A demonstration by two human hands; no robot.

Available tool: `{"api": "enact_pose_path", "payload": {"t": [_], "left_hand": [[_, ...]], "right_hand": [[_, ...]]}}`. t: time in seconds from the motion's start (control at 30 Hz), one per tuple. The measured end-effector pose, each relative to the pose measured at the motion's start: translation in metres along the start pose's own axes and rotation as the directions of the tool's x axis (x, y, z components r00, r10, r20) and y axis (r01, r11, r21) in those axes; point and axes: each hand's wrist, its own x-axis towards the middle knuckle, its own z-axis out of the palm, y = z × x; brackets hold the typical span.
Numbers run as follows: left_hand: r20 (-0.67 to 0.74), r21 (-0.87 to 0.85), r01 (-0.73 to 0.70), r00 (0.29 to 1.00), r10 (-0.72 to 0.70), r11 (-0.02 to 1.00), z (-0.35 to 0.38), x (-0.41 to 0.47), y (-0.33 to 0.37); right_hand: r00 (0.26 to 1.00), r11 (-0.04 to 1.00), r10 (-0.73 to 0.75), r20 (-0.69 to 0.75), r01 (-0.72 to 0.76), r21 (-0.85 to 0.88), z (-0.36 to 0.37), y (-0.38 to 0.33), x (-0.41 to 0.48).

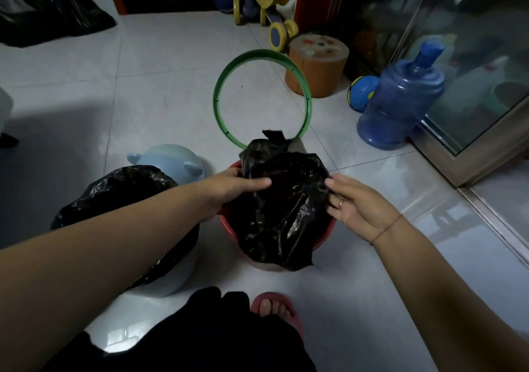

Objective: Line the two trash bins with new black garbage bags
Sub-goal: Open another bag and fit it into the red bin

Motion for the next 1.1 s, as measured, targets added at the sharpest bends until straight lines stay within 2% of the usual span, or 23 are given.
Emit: {"api": "enact_pose_path", "payload": {"t": [0.07, 0.2, 0.27, 0.33, 0.4, 0.5, 0.57, 0.6, 0.63, 0.67, 0.7, 0.73, 0.77, 0.8, 0.87, 0.9, 1.0, 1.1], "left_hand": [[-0.055, 0.014, -0.038, 0.998, 0.039, 0.999, 0.006, 0.000, -0.007], [-0.312, 0.141, 0.002, 0.949, 0.043, 0.990, 0.017, 0.005, -0.026], [-0.412, 0.172, 0.026, 0.910, 0.048, 0.985, 0.016, 0.005, -0.030], [-0.517, 0.193, 0.009, 0.851, 0.094, 0.981, 0.007, 0.009, -0.033], [-0.571, 0.215, 0.013, 0.813, 0.115, 0.977, -0.005, 0.010, -0.036], [-0.539, 0.206, 0.039, 0.839, 0.080, 0.978, -0.007, 0.006, -0.044], [-0.554, 0.303, 0.058, 0.823, 0.127, 0.951, 0.004, 0.000, -0.051], [-0.568, 0.436, 0.045, 0.789, 0.236, 0.899, 0.011, -0.007, -0.052], [-0.514, 0.611, -0.030, 0.745, 0.425, 0.791, 0.016, -0.015, -0.051], [-0.358, 0.770, -0.160, 0.693, 0.626, 0.618, 0.021, -0.023, -0.051], [-0.128, 0.870, -0.297, 0.635, 0.762, 0.393, 0.024, -0.029, -0.050], [0.120, 0.905, -0.394, 0.597, 0.793, 0.160, 0.026, -0.034, -0.049], [0.327, 0.895, -0.445, 0.600, 0.730, -0.035, 0.027, -0.037, -0.048], [0.462, 0.868, -0.465, 0.626, 0.629, -0.175, 0.028, -0.038, -0.048], [0.573, 0.818, -0.488, 0.654, 0.493, -0.303, 0.026, -0.036, -0.049], [0.607, 0.794, -0.511, 0.625, 0.491, -0.331, 0.027, -0.038, -0.050], [0.679, 0.726, -0.530, 0.447, 0.582, -0.438, 0.025, -0.038, -0.060], [0.706, 0.695, -0.505, 0.339, 0.622, -0.512, 0.021, -0.037, -0.075]], "right_hand": [[0.999, 0.999, -0.034, 0.021, 0.034, -0.023, 0.000, 0.008, -0.007], [0.987, 0.936, -0.019, -0.161, -0.039, -0.350, 0.005, 0.035, -0.008], [0.959, 0.862, -0.136, -0.248, -0.009, -0.508, 0.005, 0.043, -0.007], [0.874, 0.749, -0.330, -0.358, 0.011, -0.662, -0.002, 0.041, -0.005], [0.795, 0.720, -0.418, -0.440, -0.005, -0.694, -0.013, 0.037, -0.004], [0.848, 0.770, -0.366, -0.385, 0.044, -0.636, -0.016, 0.042, -0.010], [0.890, 0.790, -0.341, -0.303, 0.096, -0.606, -0.014, 0.048, -0.017], [0.902, 0.792, -0.337, -0.270, 0.117, -0.600, -0.014, 0.052, -0.021], [0.906, 0.779, -0.346, -0.243, 0.133, -0.612, -0.013, 0.054, -0.024], [0.903, 0.745, -0.370, -0.219, 0.148, -0.650, -0.013, 0.056, -0.028], [0.892, 0.688, -0.412, -0.186, 0.170, -0.706, -0.012, 0.058, -0.033], [0.875, 0.604, -0.467, -0.131, 0.207, -0.770, -0.010, 0.060, -0.037], [0.855, 0.494, -0.516, -0.049, 0.251, -0.832, -0.009, 0.061, -0.042], [0.843, 0.373, -0.536, 0.048, 0.288, -0.882, -0.009, 0.063, -0.047], [0.849, 0.148, -0.474, 0.235, 0.340, -0.929, -0.008, 0.066, -0.056], [0.852, 0.042, -0.411, 0.325, 0.374, -0.926, -0.010, 0.070, -0.059], [0.818, -0.214, -0.249, 0.518, 0.475, -0.854, -0.016, 0.079, -0.062], [0.749, -0.361, -0.251, 0.613, 0.515, -0.777, -0.018, 0.080, -0.056]]}}
